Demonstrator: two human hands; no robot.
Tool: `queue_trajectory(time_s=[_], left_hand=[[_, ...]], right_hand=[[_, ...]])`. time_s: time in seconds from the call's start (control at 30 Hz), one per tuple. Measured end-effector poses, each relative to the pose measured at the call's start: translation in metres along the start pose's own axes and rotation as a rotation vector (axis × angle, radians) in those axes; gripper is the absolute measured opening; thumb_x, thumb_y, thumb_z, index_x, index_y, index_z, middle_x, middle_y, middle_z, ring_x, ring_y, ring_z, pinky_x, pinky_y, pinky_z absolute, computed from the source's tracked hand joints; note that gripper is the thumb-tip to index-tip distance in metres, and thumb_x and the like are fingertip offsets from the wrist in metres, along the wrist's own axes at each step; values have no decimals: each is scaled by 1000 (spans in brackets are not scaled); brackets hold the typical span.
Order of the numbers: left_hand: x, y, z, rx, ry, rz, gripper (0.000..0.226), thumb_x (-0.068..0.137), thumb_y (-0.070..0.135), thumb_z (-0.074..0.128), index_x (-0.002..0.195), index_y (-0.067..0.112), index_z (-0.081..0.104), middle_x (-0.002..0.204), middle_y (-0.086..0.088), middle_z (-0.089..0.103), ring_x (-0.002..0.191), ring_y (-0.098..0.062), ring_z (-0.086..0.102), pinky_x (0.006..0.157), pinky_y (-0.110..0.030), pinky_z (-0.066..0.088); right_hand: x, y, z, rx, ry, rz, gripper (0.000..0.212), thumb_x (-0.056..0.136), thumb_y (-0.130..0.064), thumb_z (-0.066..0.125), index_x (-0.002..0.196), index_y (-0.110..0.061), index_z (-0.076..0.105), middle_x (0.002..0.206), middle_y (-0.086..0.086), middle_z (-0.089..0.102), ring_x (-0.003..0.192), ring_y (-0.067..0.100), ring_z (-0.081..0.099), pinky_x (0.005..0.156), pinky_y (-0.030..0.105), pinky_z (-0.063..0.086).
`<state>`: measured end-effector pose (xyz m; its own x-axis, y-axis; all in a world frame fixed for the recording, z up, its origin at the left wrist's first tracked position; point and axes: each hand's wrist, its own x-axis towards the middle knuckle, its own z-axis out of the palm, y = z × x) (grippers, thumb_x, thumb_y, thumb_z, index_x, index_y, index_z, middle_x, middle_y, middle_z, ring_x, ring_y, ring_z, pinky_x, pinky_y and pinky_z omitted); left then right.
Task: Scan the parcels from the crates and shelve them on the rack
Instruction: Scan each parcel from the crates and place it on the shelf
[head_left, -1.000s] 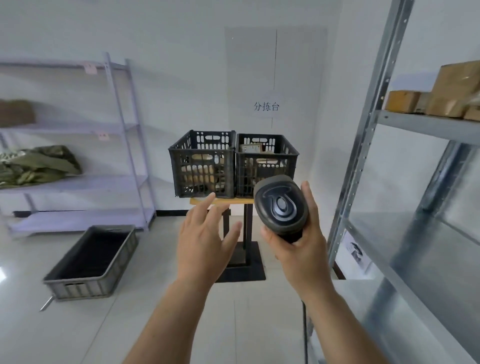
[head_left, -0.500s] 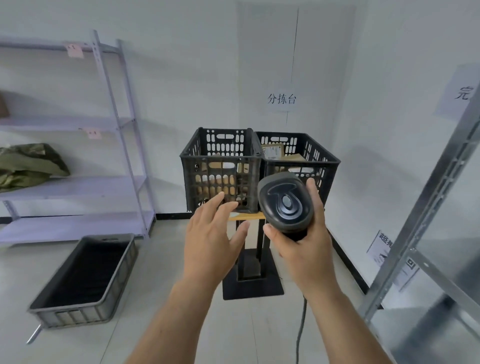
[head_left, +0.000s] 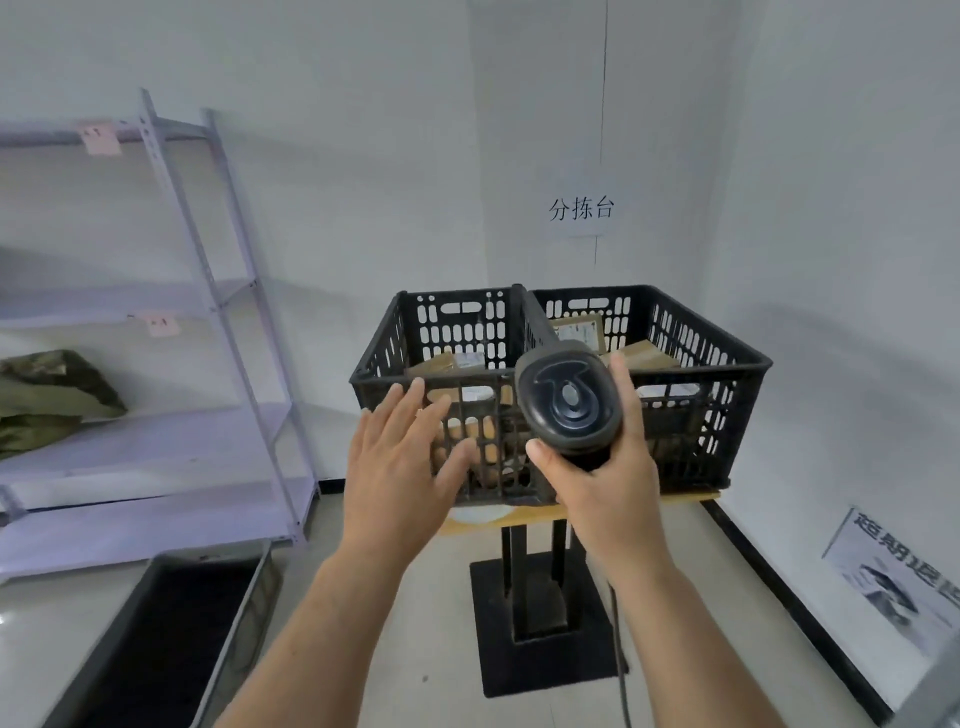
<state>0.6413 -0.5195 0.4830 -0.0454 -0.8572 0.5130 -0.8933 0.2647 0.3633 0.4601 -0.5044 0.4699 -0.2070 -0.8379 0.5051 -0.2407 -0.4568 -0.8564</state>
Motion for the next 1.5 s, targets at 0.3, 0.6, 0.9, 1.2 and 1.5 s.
queue_trajectory(time_s=[0.3,0.6,0.9,1.2,1.5], left_hand=[[135,-34,35,-12,-8,-53,54,96,45,47,147,28,37,159,4,23,148,-14,12,121,-39,10],[243,-70,77,-15,-40,19,56,97,42,48,149,24,34,158,1,26,147,-17,16,121,-37,11],[337,-87,147,50,-566,171,59,99,30,47,152,25,22,154,0,34,140,-21,33,112,-42,33],[371,-131,227,305,-895,161,37,99,30,42,135,21,46,134,-6,52,117,-23,50,105,-41,39],[371,-150,245,173,-1071,41,47,88,46,62,126,23,45,118,1,55,102,-18,53,98,-39,44]], right_hand=[[128,48,35,-52,8,33,106,80,-15,80,156,-40,12,99,-46,55,105,-13,59,92,20,53],[216,70,65,-135,65,-5,104,80,-21,80,155,-41,12,110,-43,42,111,-15,53,95,20,50],[278,91,90,-219,135,52,104,77,-29,81,147,-58,10,142,-17,44,121,24,59,93,57,53],[288,119,100,-194,164,158,104,78,-21,81,146,-60,13,125,-34,45,115,30,62,93,58,53],[290,124,99,-209,183,181,104,79,-21,81,150,-53,13,97,-60,32,112,-2,56,99,48,52]])
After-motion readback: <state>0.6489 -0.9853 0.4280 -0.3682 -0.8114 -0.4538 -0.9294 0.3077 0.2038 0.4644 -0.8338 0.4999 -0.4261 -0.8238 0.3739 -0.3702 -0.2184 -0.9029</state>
